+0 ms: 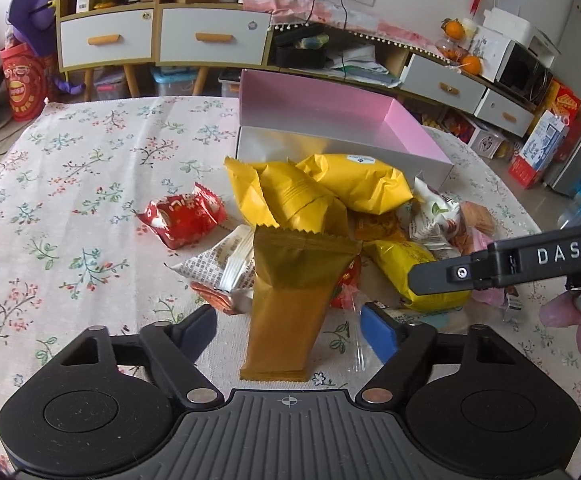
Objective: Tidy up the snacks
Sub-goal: 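Grasp the gold bar with the left tool while the right tool grasps the yellow biscuit pack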
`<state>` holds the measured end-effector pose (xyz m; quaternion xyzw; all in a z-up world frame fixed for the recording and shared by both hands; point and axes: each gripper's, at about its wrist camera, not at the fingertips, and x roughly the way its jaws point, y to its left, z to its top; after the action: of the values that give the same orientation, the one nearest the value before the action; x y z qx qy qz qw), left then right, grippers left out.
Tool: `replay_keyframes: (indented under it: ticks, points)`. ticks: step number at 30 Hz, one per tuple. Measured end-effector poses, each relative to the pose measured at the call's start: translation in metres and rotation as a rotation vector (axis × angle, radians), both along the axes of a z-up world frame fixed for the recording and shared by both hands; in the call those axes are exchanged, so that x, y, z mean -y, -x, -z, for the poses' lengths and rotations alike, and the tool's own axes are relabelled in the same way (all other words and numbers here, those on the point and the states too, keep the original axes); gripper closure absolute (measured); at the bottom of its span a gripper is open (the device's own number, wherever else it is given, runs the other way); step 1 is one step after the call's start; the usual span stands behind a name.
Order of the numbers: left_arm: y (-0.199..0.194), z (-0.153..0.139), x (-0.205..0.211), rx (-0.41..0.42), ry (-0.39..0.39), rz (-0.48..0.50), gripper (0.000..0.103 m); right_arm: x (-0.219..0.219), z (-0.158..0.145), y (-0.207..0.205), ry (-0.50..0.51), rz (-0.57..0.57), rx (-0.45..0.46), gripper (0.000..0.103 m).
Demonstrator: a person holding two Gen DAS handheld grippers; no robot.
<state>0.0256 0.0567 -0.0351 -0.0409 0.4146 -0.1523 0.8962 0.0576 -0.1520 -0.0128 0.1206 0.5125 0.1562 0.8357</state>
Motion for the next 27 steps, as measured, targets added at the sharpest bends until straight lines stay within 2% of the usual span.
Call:
replay_keyframes:
  ticks: [6, 10, 16, 19, 27]
  points:
    - [0.001, 0.008, 0.002, 0.005, -0.012, -0.017, 0.040, -0.001, -0.001, 0.001, -0.037, -0.008, -0.003, 0.038]
    - [0.002, 0.008, 0.000, 0.011, -0.020, -0.042, 0.055, -0.001, 0.003, 0.000, -0.026, -0.004, -0.005, 0.041]
    - [-0.002, 0.014, -0.004, -0.007, -0.023, -0.082, 0.068, -0.003, 0.007, 0.000, -0.003, 0.003, 0.011, 0.043]
    - [-0.003, 0.016, -0.002, -0.008, -0.032, -0.090, 0.072, -0.003, 0.008, 0.001, -0.001, 0.011, 0.017, 0.043]
    - [-0.003, 0.016, 0.001, -0.010, -0.051, -0.086, 0.074, -0.012, 0.008, 0.003, 0.078, -0.011, 0.067, 0.042]
